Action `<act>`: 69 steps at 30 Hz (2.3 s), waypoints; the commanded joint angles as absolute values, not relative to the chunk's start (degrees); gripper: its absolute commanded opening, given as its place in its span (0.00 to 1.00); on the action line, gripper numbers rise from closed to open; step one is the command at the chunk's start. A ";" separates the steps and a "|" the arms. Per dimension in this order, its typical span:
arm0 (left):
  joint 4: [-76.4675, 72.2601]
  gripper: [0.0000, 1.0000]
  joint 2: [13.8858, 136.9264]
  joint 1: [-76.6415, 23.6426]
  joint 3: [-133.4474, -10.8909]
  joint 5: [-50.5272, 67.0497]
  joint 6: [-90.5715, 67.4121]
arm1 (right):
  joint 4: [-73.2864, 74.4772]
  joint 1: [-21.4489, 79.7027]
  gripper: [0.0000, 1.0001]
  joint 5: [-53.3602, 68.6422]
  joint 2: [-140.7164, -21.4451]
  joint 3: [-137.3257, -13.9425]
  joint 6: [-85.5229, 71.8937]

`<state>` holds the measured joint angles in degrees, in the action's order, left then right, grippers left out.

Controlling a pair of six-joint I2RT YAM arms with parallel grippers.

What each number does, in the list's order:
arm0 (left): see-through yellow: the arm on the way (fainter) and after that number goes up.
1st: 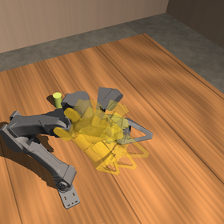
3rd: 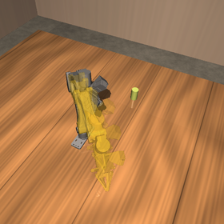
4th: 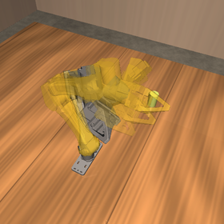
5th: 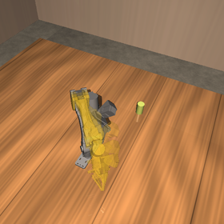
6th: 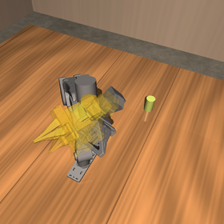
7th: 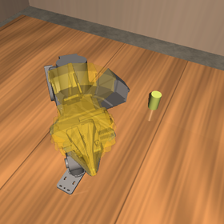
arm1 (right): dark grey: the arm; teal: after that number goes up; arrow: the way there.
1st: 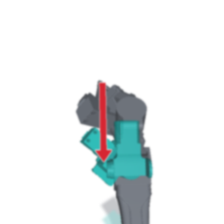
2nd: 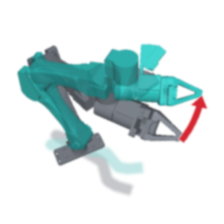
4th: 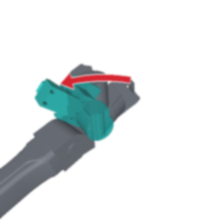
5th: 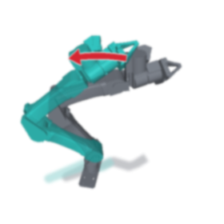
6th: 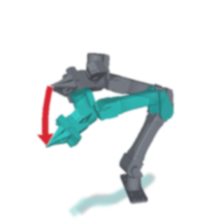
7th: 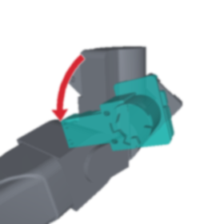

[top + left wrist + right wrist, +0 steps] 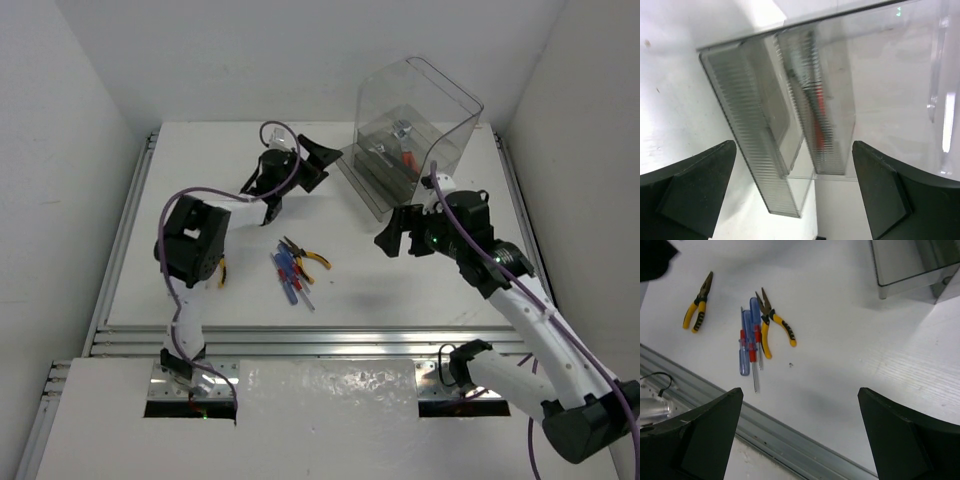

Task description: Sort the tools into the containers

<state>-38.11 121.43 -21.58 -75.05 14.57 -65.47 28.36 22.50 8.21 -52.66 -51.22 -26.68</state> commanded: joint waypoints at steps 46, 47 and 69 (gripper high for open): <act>38.41 1.00 14.42 -19.16 -47.90 -36.91 -26.10 | 32.08 62.49 0.37 -12.39 -124.98 -90.27 -28.83; 38.23 1.00 14.24 -19.16 -47.73 -36.91 -26.10 | 31.82 62.66 0.36 -12.22 -125.07 -89.74 -28.92; 36.56 1.00 20.12 -19.07 -47.28 -32.08 -24.61 | 38.31 34.82 0.00 -18.53 -104.93 -97.10 -1.51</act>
